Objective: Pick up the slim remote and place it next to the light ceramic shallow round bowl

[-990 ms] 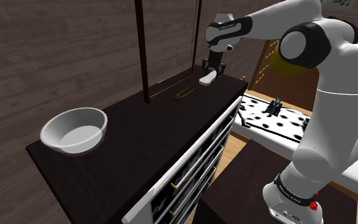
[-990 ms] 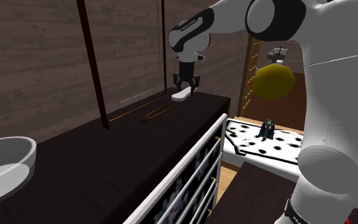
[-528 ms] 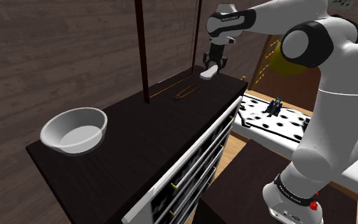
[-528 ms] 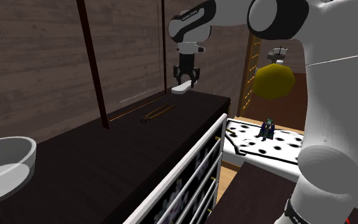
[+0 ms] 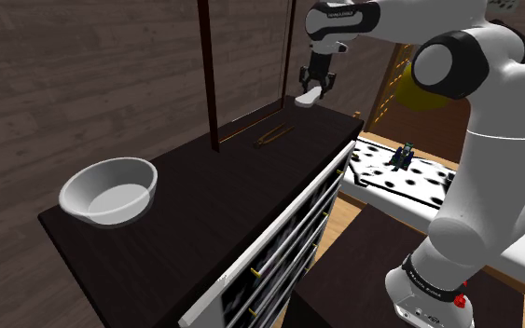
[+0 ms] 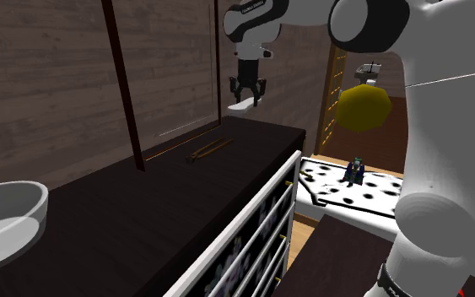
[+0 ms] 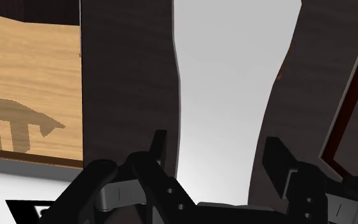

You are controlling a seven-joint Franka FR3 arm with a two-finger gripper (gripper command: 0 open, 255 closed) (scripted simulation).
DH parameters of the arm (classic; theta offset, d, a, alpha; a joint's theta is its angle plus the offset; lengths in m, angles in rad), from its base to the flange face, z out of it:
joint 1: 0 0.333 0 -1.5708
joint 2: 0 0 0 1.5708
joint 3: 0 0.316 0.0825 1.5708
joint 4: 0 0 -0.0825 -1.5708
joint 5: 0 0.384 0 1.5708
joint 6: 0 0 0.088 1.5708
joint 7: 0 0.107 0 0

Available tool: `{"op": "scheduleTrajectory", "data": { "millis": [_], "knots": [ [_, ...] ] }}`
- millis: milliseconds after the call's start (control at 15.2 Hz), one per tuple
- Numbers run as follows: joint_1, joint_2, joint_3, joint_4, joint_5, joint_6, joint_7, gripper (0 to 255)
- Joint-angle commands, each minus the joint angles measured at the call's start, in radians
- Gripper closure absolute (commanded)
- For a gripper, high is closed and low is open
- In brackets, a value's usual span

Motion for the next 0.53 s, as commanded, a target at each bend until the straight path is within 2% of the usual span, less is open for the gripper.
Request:
{"op": "scheduleTrajectory", "data": {
  "millis": [0, 462],
  "knots": [
    [0.015, -0.031, 0.005, -0.036, -0.005, 0.006, 0.019, 255],
    [0.105, -0.209, 0.052, -0.28, -0.033, 0.076, 0.155, 255]
  ]
}}
